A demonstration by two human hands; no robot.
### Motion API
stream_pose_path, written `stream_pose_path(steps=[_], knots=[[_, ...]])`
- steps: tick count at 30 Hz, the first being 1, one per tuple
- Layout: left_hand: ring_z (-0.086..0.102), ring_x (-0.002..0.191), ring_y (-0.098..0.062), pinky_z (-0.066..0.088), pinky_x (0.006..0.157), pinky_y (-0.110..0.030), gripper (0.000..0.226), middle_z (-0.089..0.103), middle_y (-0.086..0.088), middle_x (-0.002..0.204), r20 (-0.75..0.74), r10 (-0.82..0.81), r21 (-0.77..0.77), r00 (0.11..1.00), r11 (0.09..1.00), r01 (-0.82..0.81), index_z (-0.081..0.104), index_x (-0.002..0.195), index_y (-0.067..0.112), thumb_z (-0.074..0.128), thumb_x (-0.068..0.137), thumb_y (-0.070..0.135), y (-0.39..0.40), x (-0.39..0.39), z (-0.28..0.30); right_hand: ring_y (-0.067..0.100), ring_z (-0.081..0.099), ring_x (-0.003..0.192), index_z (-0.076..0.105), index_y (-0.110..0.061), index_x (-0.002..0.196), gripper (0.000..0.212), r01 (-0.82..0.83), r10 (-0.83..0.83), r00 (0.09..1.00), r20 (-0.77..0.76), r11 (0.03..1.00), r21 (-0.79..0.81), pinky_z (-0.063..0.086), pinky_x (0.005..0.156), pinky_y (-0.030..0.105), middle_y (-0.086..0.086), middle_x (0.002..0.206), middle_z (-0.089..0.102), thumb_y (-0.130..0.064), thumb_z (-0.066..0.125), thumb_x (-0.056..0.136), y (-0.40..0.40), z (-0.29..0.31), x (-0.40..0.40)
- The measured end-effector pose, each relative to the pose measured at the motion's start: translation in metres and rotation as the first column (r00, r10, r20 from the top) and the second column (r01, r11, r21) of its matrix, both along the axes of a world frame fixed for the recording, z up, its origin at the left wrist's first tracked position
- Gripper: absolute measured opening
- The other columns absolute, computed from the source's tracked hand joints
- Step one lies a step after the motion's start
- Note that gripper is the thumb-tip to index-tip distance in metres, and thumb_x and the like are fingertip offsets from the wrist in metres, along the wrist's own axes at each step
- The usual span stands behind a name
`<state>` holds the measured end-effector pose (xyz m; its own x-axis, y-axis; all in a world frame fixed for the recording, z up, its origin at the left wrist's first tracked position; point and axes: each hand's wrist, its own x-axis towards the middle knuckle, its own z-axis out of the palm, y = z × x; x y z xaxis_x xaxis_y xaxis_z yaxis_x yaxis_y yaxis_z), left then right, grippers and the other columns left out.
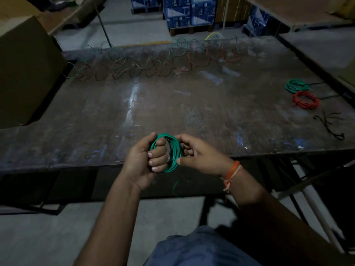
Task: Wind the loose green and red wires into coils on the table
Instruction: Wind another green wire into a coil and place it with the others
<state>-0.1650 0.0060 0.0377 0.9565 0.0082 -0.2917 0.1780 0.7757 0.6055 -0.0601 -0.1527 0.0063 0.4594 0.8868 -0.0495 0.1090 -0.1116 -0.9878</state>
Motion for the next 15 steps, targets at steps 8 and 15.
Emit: stream_pose_path(steps=[8, 15], knots=[[0.025, 0.043, -0.006, 0.022, 0.045, -0.022, 0.031, 0.029, 0.01, 0.056, 0.253, -0.014, -0.377, 0.967, 0.919, 0.112, 0.054, 0.086, 0.012, 0.033, 0.103, 0.028, 0.025, -0.012, -0.02, 0.005, 0.051, 0.059, 0.072, -0.004, 0.104, 0.016, 0.336, -0.325, 0.93, 0.171, 0.941, -0.035, 0.045, 0.06, 0.021, -0.004, 0.07, 0.062, -0.009, 0.058, 0.101, -0.015, -0.024, 0.012], [0.037, 0.044, -0.003, 0.034, 0.044, -0.017, 0.034, 0.04, 0.01, 0.055, 0.114, 0.472, -0.229, 0.874, 0.869, -0.439, 0.049, 0.082, 0.019, 0.03, 0.107, 0.031, 0.021, 0.001, -0.022, 0.012, 0.066, 0.08, 0.075, -0.017, 0.108, 0.019, 0.056, 0.23, 0.795, 0.561, 0.893, -0.446, 0.052, 0.078, 0.033, -0.002, 0.09, 0.075, -0.024, 0.063, 0.096, -0.034, -0.019, -0.006]])
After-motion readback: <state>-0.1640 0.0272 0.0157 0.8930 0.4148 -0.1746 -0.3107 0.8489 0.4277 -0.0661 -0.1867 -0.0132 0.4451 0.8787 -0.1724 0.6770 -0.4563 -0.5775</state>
